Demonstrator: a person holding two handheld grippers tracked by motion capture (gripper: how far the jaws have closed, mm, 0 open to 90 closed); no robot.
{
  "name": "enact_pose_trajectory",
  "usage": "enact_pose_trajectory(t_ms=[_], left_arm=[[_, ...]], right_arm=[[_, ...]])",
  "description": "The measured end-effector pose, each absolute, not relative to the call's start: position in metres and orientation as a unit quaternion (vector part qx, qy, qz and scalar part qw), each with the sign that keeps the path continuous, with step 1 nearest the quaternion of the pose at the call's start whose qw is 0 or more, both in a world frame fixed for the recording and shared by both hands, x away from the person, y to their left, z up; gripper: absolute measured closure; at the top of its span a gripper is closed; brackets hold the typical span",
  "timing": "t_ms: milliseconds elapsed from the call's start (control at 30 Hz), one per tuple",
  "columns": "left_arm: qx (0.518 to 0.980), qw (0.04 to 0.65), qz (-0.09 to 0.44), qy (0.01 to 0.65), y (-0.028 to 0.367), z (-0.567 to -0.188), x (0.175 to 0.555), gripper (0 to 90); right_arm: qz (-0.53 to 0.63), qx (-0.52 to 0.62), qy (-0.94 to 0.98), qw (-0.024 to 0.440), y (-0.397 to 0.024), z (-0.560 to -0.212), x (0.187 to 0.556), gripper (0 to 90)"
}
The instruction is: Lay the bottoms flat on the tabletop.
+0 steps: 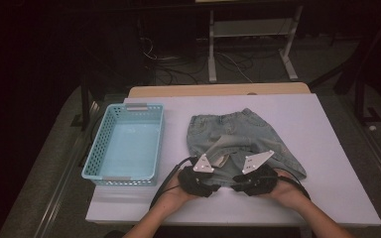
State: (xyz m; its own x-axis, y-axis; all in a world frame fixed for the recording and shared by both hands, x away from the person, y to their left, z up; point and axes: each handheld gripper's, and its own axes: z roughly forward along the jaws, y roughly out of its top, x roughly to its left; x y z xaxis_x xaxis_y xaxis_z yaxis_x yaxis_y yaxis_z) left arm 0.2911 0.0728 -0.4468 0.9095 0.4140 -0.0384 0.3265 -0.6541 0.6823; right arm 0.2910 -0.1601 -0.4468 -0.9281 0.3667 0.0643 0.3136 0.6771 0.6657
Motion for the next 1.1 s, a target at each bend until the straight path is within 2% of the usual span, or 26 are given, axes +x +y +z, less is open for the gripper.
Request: enact_pose_trajectory(t_ms=[67,267,367,400,600,767,1100], left_arm=[[0.91,0.355,0.071,0.202,0.071,-0.446,0.291,58.6],[0.922,0.335,0.081,0.18,0.068,-0.443,0.29,70.5],[0.925,0.326,0.083,0.176,0.069,-0.442,0.293,84.8],[0.925,0.326,0.08,0.178,0.069,-0.441,0.293,86.2],[0.922,0.33,0.055,0.194,0.081,-0.439,0.289,87.5],[0.919,0.334,0.038,0.204,0.093,-0.434,0.281,87.5],[0.918,0.325,0.032,0.224,0.113,-0.434,0.271,87.5]], right_arm=[[0.357,0.188,0.914,0.037,-0.161,-0.447,0.292,70.8],[0.357,0.186,0.915,0.043,-0.16,-0.448,0.29,72.3],[0.36,0.19,0.913,0.036,-0.161,-0.447,0.291,70.9],[0.362,0.19,0.912,0.031,-0.162,-0.447,0.291,69.4],[0.413,0.209,0.886,0.019,-0.179,-0.431,0.29,66.4],[0.418,0.231,0.877,0.041,-0.209,-0.423,0.286,65.6],[0.366,0.274,0.887,0.064,-0.267,-0.435,0.274,59.5]])
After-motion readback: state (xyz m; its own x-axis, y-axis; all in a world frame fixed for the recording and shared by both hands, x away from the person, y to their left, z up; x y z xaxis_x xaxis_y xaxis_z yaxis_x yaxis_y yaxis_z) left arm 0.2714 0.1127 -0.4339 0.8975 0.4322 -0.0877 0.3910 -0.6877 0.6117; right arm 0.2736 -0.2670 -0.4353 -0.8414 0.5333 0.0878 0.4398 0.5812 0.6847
